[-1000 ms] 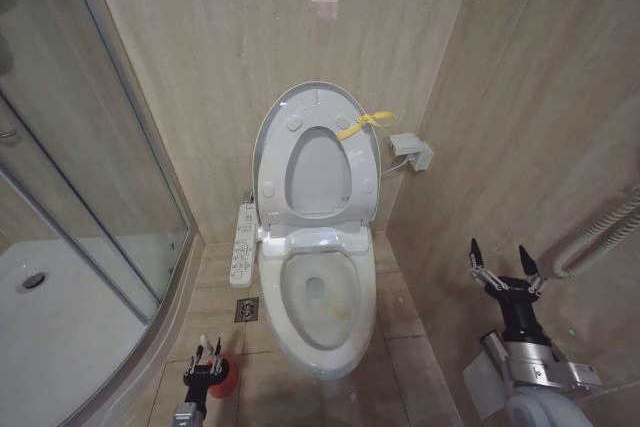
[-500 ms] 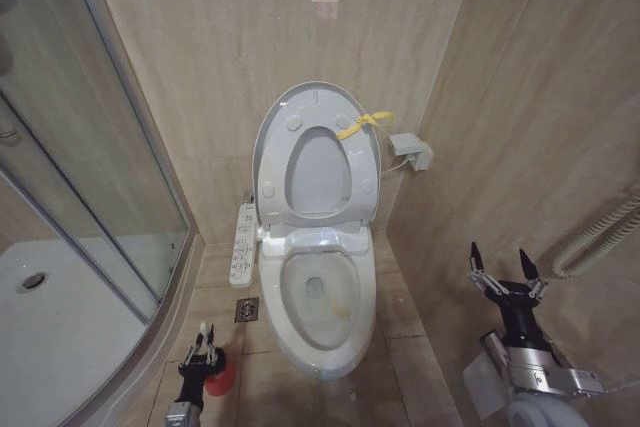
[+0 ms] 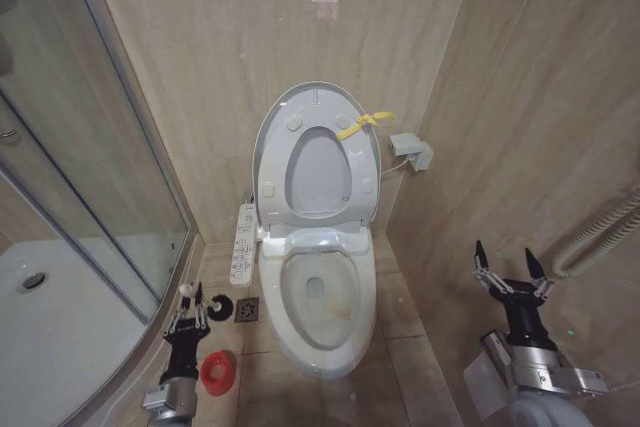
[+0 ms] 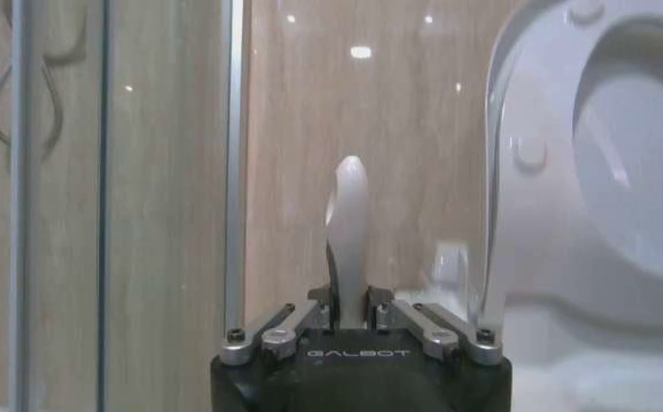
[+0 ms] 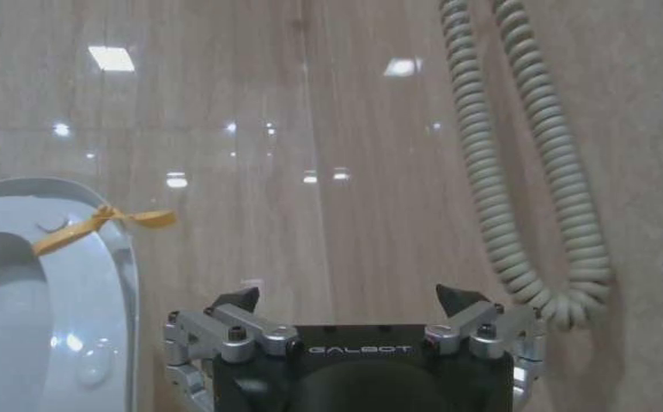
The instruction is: Open the toilet lid, clean the toilet bowl with a toilet brush, close the toilet lid, and flush.
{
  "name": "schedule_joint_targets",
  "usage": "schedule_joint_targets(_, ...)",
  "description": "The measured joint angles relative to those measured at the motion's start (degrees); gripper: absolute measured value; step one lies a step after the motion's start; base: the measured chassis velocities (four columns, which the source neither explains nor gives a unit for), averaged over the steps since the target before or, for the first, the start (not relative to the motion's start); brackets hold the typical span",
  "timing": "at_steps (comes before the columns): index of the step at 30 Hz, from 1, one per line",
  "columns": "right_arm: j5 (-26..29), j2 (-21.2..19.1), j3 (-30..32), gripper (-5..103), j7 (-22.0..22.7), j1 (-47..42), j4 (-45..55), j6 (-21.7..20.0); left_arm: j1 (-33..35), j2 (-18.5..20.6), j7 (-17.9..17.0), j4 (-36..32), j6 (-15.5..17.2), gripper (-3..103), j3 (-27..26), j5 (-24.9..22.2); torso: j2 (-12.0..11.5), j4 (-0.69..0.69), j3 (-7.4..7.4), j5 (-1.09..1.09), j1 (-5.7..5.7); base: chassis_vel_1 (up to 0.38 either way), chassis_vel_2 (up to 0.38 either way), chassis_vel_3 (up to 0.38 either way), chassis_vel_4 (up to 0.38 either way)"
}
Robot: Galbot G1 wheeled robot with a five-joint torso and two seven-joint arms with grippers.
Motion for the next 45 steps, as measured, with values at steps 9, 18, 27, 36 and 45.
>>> schedule_joint_targets(9,0.71,-0.3,0.98,100,0.17,0.08,-0.33,-0.23,3.28,0.1,-2.07,-13.86,5.48,17,1.11,0.67,0.0,0.0,0.0,0.0,0.0,0.0,0.0,0.0,0.0)
schedule_joint_targets(18,0.86,-0.51,0.99,100,0.21,0.2,-0.48,-0.37,5.13,1.23,-2.59,-23.0,8.47,17,2.0,1.4,0.0,0.0,0.0,0.0,0.0,0.0,0.0,0.0,0.0)
schedule_joint_targets(27,0.1,-0.12,0.72,100,0.07,-0.77,0.02,-0.23,4.14,2.77,-0.77,-26.25,9.39,17,8.7,-1.73,0.0,0.0,0.0,0.0,0.0,0.0,0.0,0.0,0.0)
schedule_joint_targets(36,-7.01,3.88,-5.75,100,-0.43,-1.67,-1.01,1.21,-6.09,5.47,5.1,-11.14,5.69,17,17.0,-11.12,0.0,0.02,0.01,-0.01,0.0,0.0,0.0,0.0,0.0)
schedule_joint_targets(45,-9.25,7.04,-6.41,100,-0.89,-1.58,-2.15,1.9,-17.04,6.27,9.89,0.01,4.35,17,23.43,-16.4,0.0,0.0,0.01,0.0,0.0,0.0,0.0,0.0,0.0)
